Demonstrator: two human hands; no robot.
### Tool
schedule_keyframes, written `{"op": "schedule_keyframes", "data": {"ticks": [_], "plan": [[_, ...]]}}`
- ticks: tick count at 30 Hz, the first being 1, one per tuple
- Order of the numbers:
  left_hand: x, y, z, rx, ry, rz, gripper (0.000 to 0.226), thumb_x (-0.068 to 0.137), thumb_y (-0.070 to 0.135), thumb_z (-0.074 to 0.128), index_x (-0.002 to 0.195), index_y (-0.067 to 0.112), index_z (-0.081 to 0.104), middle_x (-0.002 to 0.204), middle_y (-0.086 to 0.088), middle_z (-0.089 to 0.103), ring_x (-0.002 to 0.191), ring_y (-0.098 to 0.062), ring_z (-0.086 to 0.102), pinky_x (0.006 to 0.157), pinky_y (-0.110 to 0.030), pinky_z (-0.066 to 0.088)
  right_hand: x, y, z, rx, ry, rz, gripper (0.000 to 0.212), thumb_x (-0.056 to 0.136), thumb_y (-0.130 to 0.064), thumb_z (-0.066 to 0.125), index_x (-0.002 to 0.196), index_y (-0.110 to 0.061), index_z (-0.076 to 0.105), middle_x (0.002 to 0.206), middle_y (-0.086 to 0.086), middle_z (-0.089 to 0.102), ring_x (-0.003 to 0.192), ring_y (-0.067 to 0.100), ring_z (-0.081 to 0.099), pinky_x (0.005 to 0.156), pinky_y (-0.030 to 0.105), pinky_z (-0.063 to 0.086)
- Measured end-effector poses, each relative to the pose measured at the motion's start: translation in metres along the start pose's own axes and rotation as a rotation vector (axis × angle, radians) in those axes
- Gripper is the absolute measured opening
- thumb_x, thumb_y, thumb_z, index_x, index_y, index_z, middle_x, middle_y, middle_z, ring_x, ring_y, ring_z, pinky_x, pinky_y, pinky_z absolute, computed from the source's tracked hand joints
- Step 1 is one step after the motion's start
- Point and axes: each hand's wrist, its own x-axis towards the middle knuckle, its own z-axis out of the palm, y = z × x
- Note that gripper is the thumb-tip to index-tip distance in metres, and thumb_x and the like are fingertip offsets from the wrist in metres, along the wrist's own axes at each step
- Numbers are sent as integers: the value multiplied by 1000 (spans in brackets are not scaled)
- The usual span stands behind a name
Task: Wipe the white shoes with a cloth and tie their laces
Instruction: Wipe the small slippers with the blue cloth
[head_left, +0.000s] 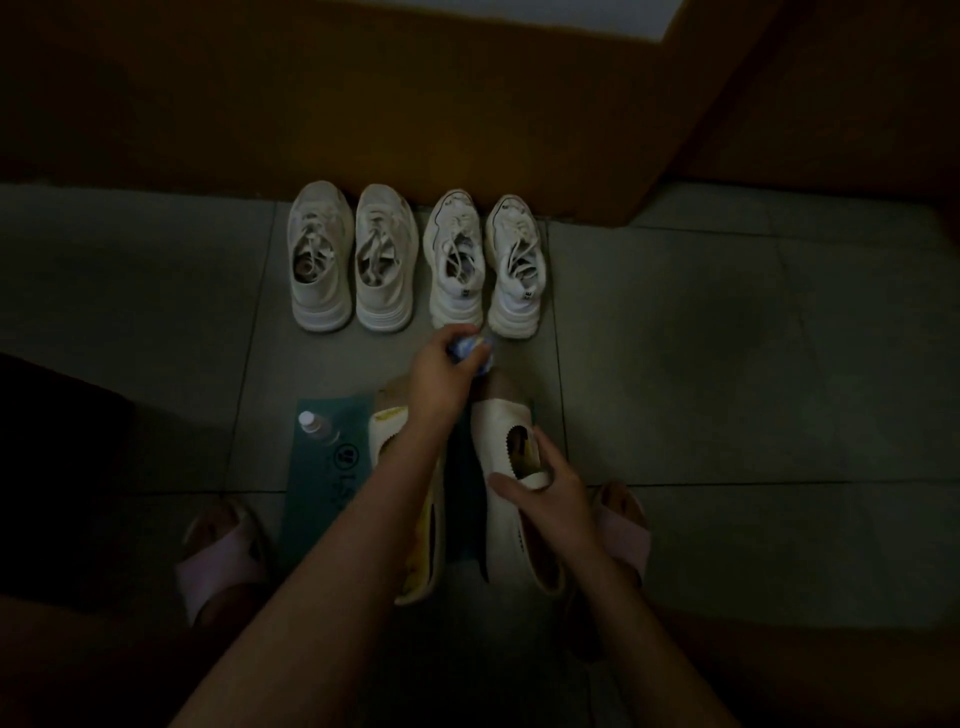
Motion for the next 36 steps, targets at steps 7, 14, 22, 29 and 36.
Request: {"op": "schedule_keyframes", "data": {"ticks": [7,14,22,29,36], "plan": [[-5,-14,17,142,-100,101,18,89,21,62,103,13,68,98,2,67,84,-1,58,71,1,40,3,4,-1,20,13,-17,74,75,-20,77,139,-26,42,133,-12,50,113,-3,43,87,12,37],[-27,-22,17,182,57,257,10,87,20,64,96,24,68,94,9,65,88,-7,60,80,-19,47,5,11,-2,75,25,-13,70,74,-19,78,136,-24,47,126,-14,54,113,0,50,83,7,40],[-75,-38,17,268,127,209,20,88,24,62,107,20,68,114,2,64,109,-14,54,97,-29,41,5,12,-3,127,24,-45,61,76,-10,75,131,-23,52,113,-19,58,94,-18,54,73,-2,41],[-102,-41,14,122,115,87,13,89,26,59,100,25,67,102,8,65,98,-6,58,89,-29,48,4,12,-5,149,-8,-22,59,77,-15,75,124,-38,48,103,-30,56,94,-18,52,71,-2,41],[-21,5,14,408,-45,375,14,91,20,56,92,14,69,97,-1,65,95,-14,55,84,-31,44,7,18,-4,124,-4,-15,72,74,-24,78,138,-27,45,130,-15,52,112,-2,50,76,3,42]]}}
